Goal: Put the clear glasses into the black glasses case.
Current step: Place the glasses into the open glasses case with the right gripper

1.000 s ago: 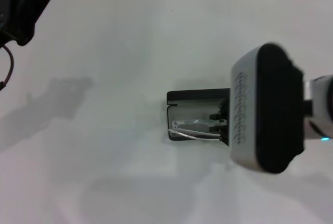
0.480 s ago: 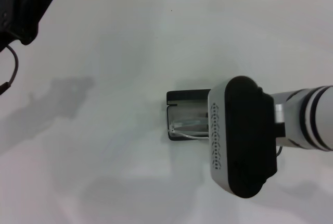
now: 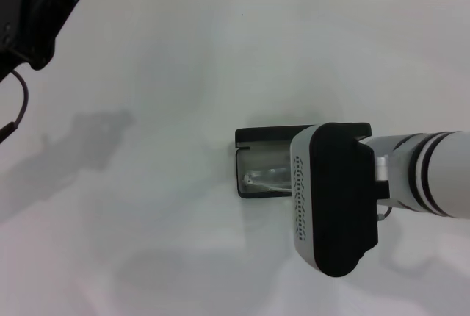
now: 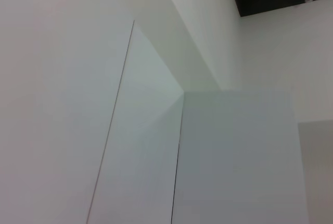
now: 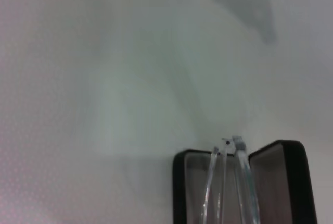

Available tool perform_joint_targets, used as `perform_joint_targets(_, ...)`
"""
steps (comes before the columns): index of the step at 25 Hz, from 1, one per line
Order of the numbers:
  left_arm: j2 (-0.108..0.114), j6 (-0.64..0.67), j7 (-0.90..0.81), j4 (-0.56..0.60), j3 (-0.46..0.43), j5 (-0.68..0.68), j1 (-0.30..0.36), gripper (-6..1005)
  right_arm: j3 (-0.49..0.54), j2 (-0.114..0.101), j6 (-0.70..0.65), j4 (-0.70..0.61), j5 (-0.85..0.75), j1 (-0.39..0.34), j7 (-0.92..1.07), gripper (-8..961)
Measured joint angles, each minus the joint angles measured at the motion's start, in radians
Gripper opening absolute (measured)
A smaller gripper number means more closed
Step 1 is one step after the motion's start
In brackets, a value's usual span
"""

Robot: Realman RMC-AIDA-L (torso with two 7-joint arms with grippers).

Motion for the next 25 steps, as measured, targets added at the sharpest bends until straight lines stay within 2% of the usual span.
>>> perform_joint_targets(25, -0.008, 0.018, 0.001, -0.023, 0.000, -0.002, 0.001, 89, -0.003, 0.000, 0.055, 0.054, -0.031, -0.002, 0.002, 153)
